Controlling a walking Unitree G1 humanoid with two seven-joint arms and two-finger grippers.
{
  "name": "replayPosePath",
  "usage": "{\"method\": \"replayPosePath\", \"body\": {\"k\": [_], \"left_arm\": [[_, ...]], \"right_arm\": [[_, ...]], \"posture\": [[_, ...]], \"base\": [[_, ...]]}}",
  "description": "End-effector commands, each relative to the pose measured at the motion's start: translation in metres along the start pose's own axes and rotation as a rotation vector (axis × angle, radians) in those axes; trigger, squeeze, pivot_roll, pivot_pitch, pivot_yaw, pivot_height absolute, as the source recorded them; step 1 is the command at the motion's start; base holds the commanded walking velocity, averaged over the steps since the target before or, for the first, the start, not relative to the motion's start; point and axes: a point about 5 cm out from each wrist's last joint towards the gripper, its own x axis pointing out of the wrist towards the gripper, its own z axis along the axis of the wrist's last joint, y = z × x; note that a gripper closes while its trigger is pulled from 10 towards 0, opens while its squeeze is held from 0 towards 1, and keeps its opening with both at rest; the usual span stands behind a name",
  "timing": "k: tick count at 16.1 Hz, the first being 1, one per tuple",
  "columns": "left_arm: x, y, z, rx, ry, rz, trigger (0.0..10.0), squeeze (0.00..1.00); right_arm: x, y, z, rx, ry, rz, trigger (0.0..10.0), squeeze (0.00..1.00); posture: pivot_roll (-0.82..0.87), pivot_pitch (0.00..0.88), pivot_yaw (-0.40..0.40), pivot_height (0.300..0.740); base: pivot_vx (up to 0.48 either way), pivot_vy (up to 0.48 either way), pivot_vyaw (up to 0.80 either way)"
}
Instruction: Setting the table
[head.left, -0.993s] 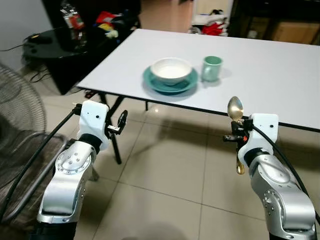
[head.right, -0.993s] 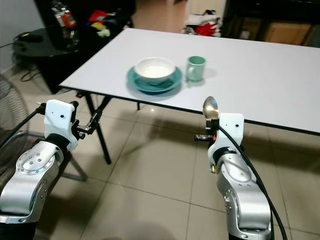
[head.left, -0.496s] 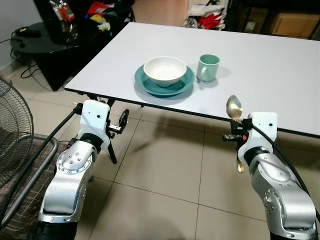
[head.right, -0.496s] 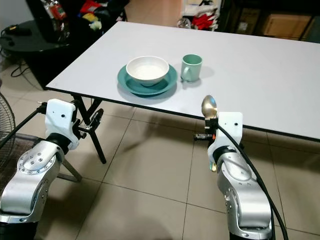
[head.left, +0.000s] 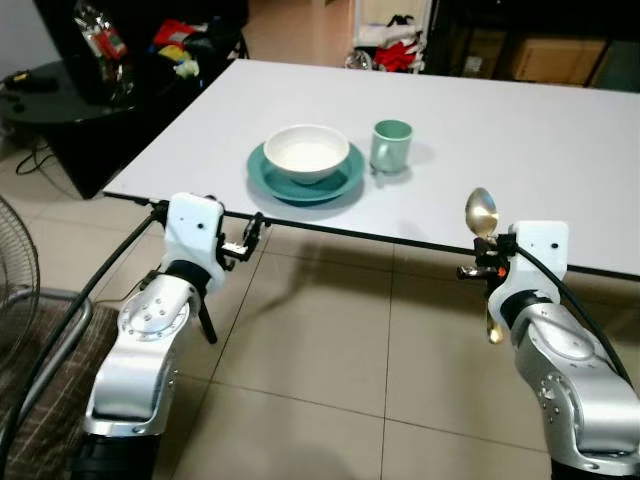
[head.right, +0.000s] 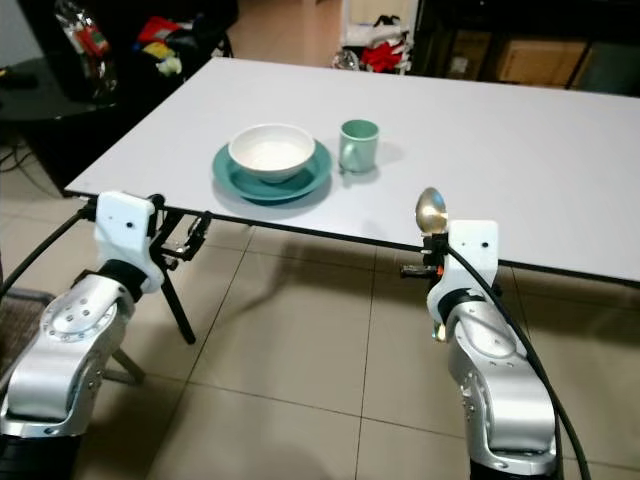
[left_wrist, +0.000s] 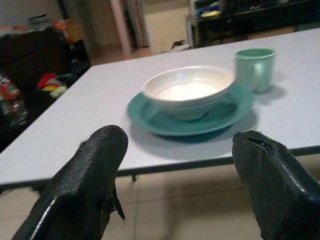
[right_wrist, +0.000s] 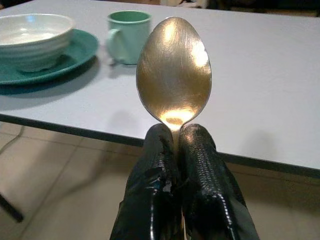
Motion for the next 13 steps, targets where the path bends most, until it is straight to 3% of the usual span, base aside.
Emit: {"method": "replayPosePath", "body": {"k": [1, 13], "left_arm": [[-0.001, 0.0051, -0.0014, 0.005, 0.009, 0.021, 10.0, 0.0], [-0.0015, 0.0058, -0.0012, -0.006, 0.006, 0.025, 10.0, 0.0]], "right_arm": [[0.0027, 0.0079, 0.0063, -0.007, -0.021, 0.047, 10.0, 0.0], [0.0007, 0.0131, 0.0062, -0.027, -0.018, 0.093, 10.0, 0.0]], "posture": [[0.09, 0.0, 0.032, 0.74], [0.08, 0.0, 0.036, 0.74]], "base": [[0.262, 0.0, 0.0], [0.294, 0.0, 0.0]]}}
